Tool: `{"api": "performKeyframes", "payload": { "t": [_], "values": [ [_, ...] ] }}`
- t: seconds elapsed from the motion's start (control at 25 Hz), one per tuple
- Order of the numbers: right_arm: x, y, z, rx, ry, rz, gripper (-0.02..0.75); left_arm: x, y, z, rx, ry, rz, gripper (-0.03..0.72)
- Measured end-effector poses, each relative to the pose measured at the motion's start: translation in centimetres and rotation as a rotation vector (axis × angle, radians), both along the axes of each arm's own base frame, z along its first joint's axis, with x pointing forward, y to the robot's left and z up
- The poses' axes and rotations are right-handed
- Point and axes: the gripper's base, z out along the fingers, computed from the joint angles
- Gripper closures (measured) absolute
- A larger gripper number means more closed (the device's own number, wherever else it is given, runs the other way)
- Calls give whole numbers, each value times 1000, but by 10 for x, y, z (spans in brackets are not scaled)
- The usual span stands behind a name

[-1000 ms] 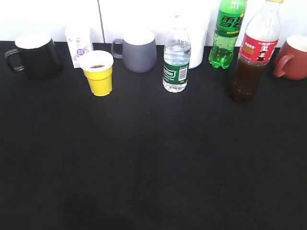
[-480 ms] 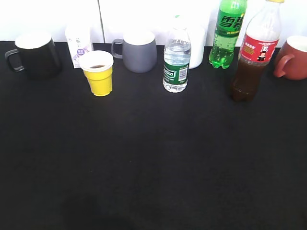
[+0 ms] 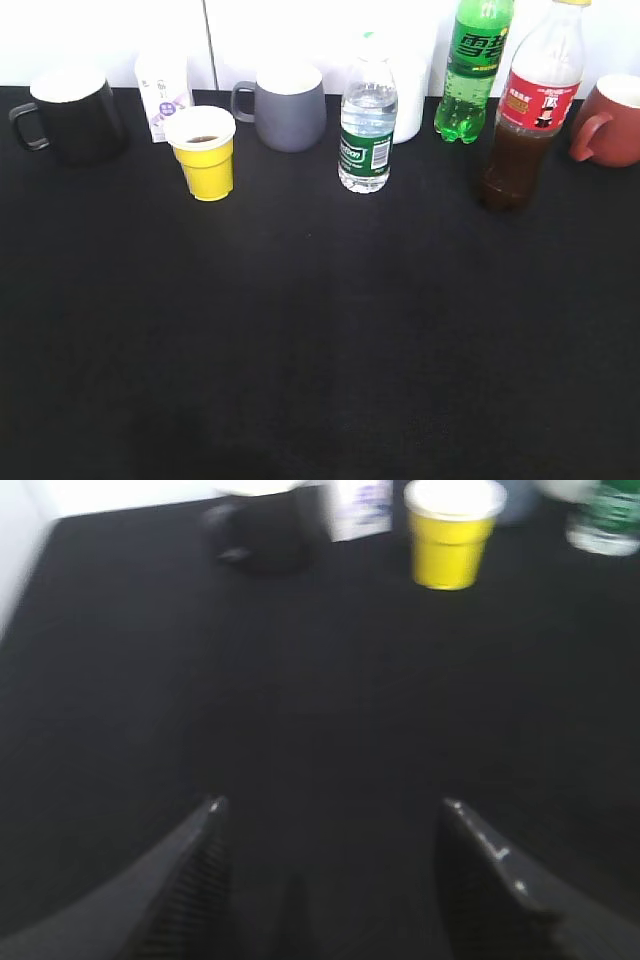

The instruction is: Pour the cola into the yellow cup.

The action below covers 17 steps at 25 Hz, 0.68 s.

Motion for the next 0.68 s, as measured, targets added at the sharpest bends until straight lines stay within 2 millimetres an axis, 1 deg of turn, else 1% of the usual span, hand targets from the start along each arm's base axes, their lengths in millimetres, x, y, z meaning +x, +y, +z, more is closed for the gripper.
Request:
{"api": "performKeyframes", "payload": {
  "t": [0.12, 0.28, 0.44, 0.68],
  "values": [
    [0, 0, 0, 0, 0, 0, 144, 0, 0, 0, 0, 0, 56, 228],
    [0, 0, 0, 0, 0, 0, 144, 0, -1, 0, 0, 0, 101, 228],
    [0, 0, 0, 0, 0, 0, 144, 0, -1, 0, 0, 0, 103, 249],
    [0, 0, 0, 0, -1, 0, 144, 0, -1, 0, 0, 0, 103, 251]
  ]
}}
